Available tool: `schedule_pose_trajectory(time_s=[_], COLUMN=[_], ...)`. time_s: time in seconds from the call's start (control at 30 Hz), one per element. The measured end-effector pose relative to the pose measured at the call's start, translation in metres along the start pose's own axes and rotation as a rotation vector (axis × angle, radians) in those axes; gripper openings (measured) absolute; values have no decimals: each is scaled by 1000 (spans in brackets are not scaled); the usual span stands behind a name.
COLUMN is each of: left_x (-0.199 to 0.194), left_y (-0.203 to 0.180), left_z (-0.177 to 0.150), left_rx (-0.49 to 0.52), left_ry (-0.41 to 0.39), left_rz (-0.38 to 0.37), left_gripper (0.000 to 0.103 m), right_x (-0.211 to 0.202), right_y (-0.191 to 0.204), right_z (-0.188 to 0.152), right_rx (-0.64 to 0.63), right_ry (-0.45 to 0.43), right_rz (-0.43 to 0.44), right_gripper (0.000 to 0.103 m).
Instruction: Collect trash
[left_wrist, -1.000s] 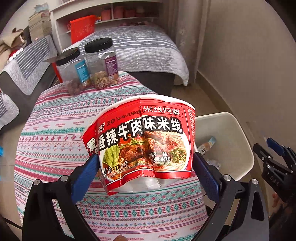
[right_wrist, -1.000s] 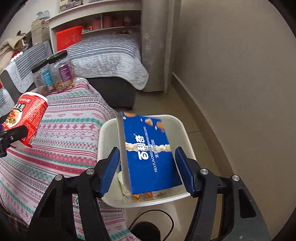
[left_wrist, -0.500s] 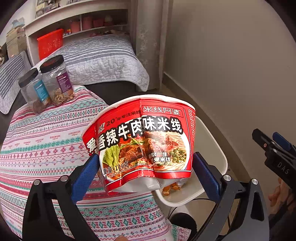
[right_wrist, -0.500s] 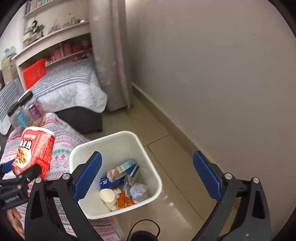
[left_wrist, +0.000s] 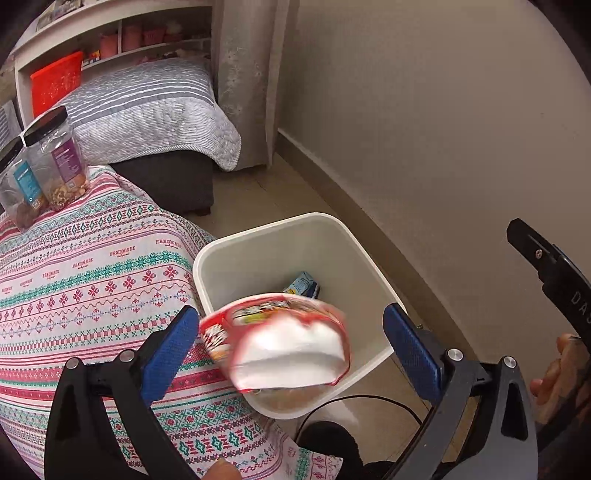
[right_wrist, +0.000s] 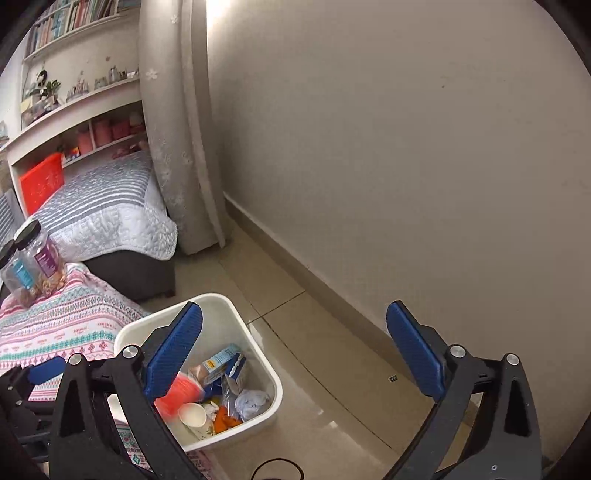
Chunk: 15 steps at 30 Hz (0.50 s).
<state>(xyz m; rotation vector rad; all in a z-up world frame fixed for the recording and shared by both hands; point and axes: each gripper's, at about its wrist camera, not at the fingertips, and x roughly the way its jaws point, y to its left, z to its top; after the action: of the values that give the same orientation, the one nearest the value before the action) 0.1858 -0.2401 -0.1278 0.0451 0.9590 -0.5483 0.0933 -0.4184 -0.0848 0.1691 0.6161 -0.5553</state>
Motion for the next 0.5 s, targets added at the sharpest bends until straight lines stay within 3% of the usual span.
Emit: schedule_pose_trajectory(time_s=[0.1, 0.27, 0.5], left_x=[-8, -33, -102], left_y=[3, 10, 47], left_z=[2, 2, 5], left_rx=[-6, 31, 16], left_ry=[-14, -85, -327], left_rz=[0, 79, 320], left_gripper=[97, 97, 97], right_x=[-7, -27, -50], right_y=[4, 22, 58], right_z=[1, 5, 12], right_rx=[1, 0, 3], right_ry=[-22, -94, -157], right_rz=[14, 39, 115], right_gripper=[96, 96, 96])
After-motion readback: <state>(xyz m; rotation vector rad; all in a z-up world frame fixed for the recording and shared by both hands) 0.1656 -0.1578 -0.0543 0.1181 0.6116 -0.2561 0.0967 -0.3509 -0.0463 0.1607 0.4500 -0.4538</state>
